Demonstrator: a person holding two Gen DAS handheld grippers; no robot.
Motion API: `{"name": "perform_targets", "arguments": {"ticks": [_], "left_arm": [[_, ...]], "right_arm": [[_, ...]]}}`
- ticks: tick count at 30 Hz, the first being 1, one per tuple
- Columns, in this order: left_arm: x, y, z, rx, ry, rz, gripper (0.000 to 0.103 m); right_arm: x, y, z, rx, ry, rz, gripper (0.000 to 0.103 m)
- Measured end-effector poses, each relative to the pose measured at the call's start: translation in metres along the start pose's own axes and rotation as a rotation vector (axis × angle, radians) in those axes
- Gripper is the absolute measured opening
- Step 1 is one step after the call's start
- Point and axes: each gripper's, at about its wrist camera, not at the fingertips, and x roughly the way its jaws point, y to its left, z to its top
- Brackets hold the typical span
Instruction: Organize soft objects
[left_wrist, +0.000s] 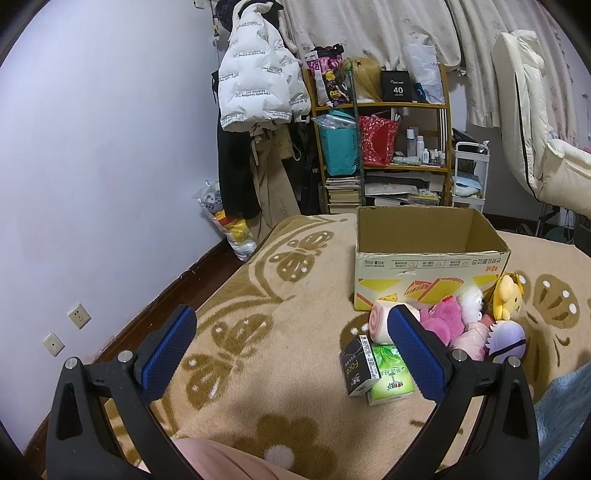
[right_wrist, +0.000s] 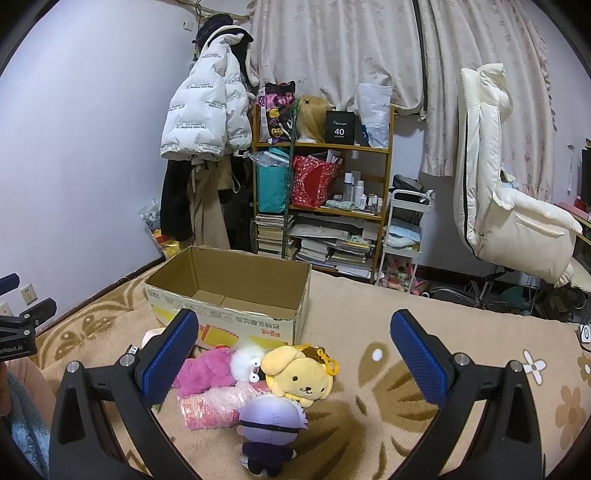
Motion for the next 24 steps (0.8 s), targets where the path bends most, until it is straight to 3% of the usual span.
{"name": "perform_targets", "arguments": {"ticks": [16, 24], "left_arm": [[0.007, 0.001, 0.000, 0.006, 0.030, -0.001, 0.102], [0.019, 0.003, 0.006, -0.006, 0.097, -0.002, 0.102]], "right_arm": [[0.002, 0.001, -0.002, -0.013, 0.007, 0.017, 0.103], [0.008, 0.004, -0.002, -0.006, 0.036, 0.061, 0.103]]}}
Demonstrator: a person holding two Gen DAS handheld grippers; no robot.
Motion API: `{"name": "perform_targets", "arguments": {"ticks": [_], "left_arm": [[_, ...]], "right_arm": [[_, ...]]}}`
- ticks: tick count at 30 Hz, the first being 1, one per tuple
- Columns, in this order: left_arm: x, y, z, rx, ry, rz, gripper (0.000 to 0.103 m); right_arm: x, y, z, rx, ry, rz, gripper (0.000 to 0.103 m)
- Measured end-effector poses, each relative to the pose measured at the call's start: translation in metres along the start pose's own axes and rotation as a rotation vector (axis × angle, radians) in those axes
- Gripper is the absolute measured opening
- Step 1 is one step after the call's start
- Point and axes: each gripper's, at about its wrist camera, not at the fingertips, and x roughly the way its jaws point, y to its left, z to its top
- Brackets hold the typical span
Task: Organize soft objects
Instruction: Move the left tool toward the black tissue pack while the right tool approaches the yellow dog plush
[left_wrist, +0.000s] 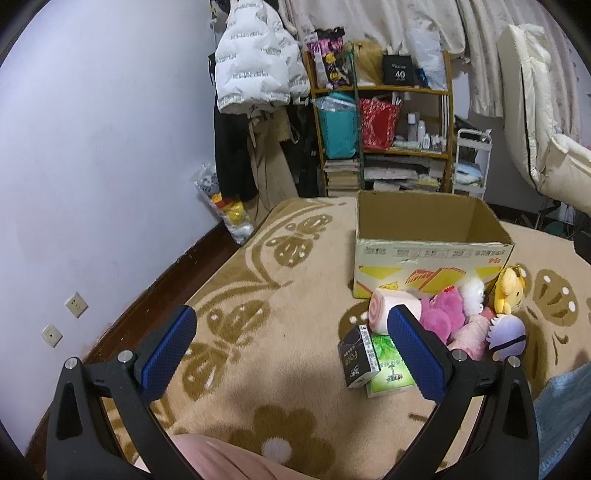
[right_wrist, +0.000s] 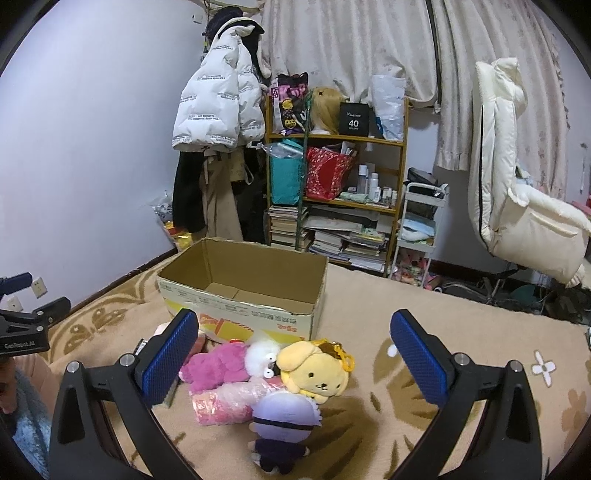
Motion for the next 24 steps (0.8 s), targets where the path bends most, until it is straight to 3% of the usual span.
{"name": "perform_targets", "arguments": {"ticks": [7, 24], "left_arm": [[0.022, -0.009, 0.001, 0.033, 0.097, 0.015, 0.102], [0.100, -0.018, 0.010, -0.020, 0.265, -0.018, 0.102]], "right_arm": [[0.016, -0.001, 0.000, 0.036, 0.054, 0.036, 0.103], [0.093, 0.001, -0.021, 0.080, 0.228, 0.038, 0.103]]}}
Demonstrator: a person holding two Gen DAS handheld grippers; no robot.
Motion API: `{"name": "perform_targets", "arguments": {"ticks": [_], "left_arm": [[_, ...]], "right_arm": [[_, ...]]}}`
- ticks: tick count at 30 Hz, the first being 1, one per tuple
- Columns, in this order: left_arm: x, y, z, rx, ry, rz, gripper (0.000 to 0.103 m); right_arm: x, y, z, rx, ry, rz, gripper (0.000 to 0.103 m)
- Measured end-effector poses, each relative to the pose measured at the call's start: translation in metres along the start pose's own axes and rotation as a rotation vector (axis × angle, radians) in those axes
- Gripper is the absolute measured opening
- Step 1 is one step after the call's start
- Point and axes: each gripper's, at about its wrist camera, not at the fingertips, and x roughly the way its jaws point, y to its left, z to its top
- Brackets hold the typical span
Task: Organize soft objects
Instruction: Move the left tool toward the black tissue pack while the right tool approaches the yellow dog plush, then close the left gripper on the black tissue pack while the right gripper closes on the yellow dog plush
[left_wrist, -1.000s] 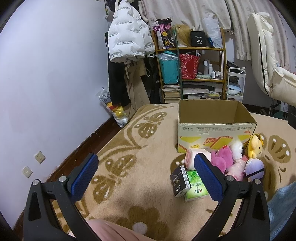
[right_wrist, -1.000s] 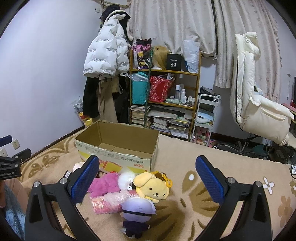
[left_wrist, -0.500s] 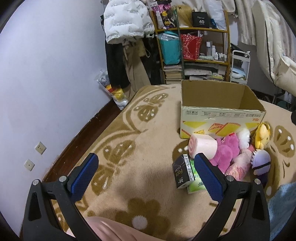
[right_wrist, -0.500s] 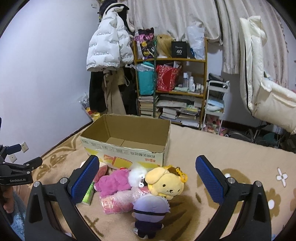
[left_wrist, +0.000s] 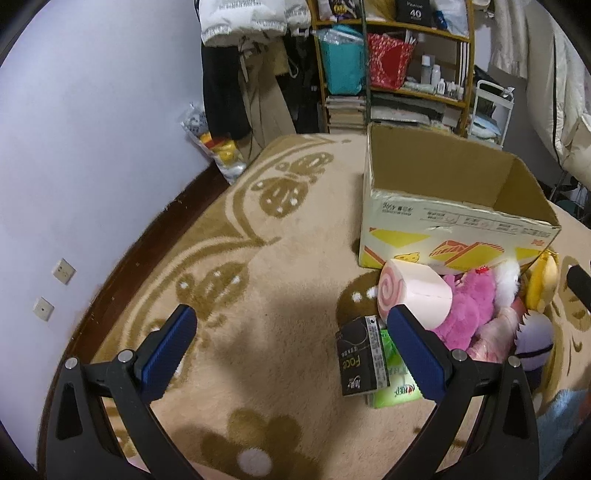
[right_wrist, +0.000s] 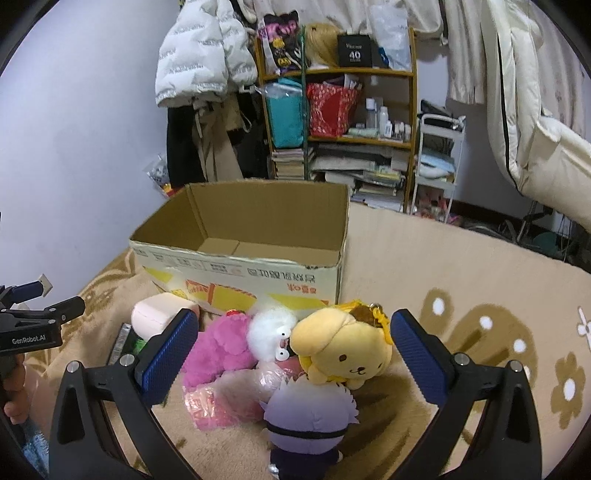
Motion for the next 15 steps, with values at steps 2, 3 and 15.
{"name": "perform_targets", "arguments": {"ticks": [2, 3, 15], "left_arm": [[0.009, 0.001, 0.001, -0.020, 0.022, -0.015, 0.102], [0.012, 0.001, 0.001, -0.027, 0.030, -0.019, 0.102], [0.045, -0.003, -0.004, -0.053, 0.115, -0.054, 0.102]], "right_arm": [[0.007, -0.001, -0.001, 0.007, 0.015, 0.002, 0.103], [0.010, -0.001, -0.002, 0.010, 0.021, 0.000, 0.103], [0.044, -0.022, -0.002, 0.101, 0.075, 0.005, 0.103]]}}
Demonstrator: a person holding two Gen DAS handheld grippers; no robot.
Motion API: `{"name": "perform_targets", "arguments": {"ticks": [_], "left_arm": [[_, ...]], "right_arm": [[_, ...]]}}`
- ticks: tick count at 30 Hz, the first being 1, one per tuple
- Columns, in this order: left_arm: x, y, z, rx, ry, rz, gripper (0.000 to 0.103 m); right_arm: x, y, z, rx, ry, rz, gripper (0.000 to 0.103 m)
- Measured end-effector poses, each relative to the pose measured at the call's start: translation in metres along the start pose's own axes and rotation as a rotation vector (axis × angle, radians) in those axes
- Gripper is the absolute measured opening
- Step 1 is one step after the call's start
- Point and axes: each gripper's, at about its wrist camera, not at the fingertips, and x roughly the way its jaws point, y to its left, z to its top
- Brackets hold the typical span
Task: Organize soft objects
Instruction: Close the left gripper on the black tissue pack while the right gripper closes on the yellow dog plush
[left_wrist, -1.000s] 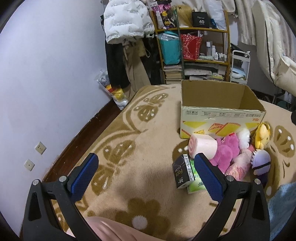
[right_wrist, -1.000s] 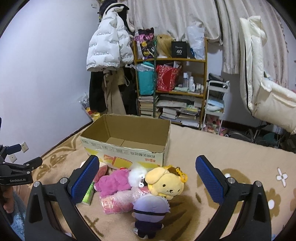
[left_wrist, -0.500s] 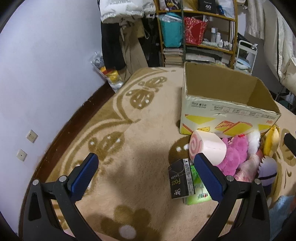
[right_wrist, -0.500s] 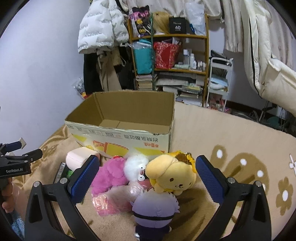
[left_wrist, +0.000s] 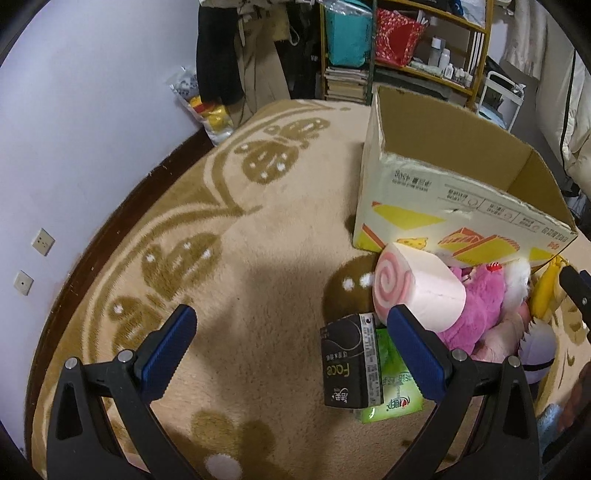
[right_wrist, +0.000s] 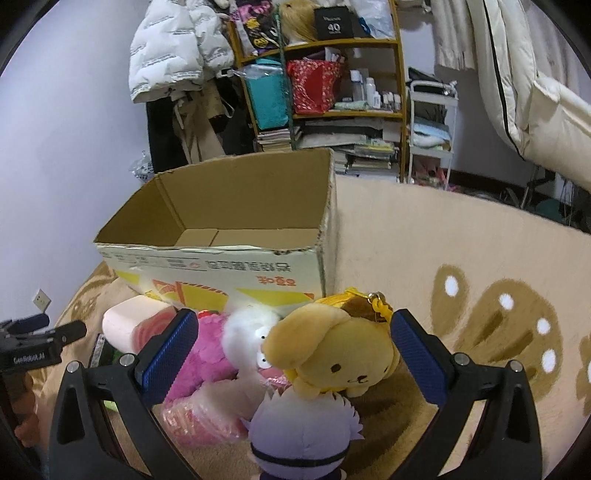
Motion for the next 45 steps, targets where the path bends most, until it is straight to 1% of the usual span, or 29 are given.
{"name": "perform_targets", "arguments": {"ticks": [12, 21, 23, 25, 26, 27, 28, 29, 31, 32, 34, 35, 37, 38, 40, 41, 42, 45], "left_arm": [[0.028, -0.006, -0.004, 0.013, 0.096, 0.016, 0.102], [0.036, -0.007, -0.006, 0.023, 0.128, 0.022, 0.102], [0.037, -0.009, -0.007, 0.033, 0.130, 0.019, 0.102], [0.037, -0.011, -0.008, 0.040, 0.138, 0.017, 0.102], [0.037, -0.013, -0.009, 0.043, 0.142, 0.012, 0.102], [0.036, -0.013, -0.010, 0.045, 0.144, 0.009, 0.101], [0.036, -0.013, -0.010, 0.046, 0.143, 0.006, 0.095], [0.036, -0.014, -0.010, 0.049, 0.145, 0.002, 0.092], [0.036, -0.014, -0.012, 0.049, 0.155, -0.012, 0.084], [0.036, -0.014, -0.013, 0.046, 0.159, -0.028, 0.081], [0.035, -0.015, -0.013, 0.040, 0.160, -0.053, 0.071], [0.034, -0.015, -0.014, 0.038, 0.161, -0.073, 0.068], [0.033, -0.015, -0.015, 0.037, 0.162, -0.101, 0.054], [0.031, -0.017, -0.016, 0.039, 0.162, -0.119, 0.050], [0.029, -0.018, -0.016, 0.044, 0.157, -0.130, 0.035], [0.028, -0.019, -0.017, 0.048, 0.153, -0.131, 0.031], [0.027, -0.019, -0.018, 0.051, 0.150, -0.129, 0.023], [0.023, -0.019, -0.018, 0.049, 0.139, -0.137, 0.020]], "right_arm": [[0.024, -0.014, -0.005, 0.047, 0.054, -0.009, 0.103], [0.034, -0.022, -0.010, 0.078, 0.089, -0.010, 0.103], [0.035, -0.022, -0.009, 0.076, 0.099, -0.021, 0.099], [0.035, -0.024, -0.010, 0.074, 0.104, -0.034, 0.090], [0.035, -0.025, -0.011, 0.076, 0.108, -0.042, 0.087], [0.035, -0.027, -0.012, 0.079, 0.110, -0.048, 0.082], [0.035, -0.030, -0.012, 0.085, 0.115, -0.057, 0.078], [0.034, -0.030, -0.012, 0.089, 0.119, -0.058, 0.075], [0.034, -0.032, -0.012, 0.094, 0.126, -0.056, 0.074], [0.033, -0.032, -0.013, 0.094, 0.129, -0.054, 0.073], [0.032, -0.031, -0.014, 0.081, 0.134, -0.057, 0.070], [0.031, -0.031, -0.014, 0.073, 0.136, -0.058, 0.069], [0.030, -0.030, -0.014, 0.063, 0.140, -0.060, 0.068], [0.029, -0.030, -0.014, 0.064, 0.140, -0.059, 0.068], [0.026, -0.031, -0.014, 0.074, 0.138, -0.054, 0.068], [0.024, -0.032, -0.015, 0.081, 0.136, -0.047, 0.068], [0.022, -0.032, -0.015, 0.084, 0.132, -0.043, 0.067], [0.017, -0.031, -0.014, 0.083, 0.126, -0.039, 0.067]]}}
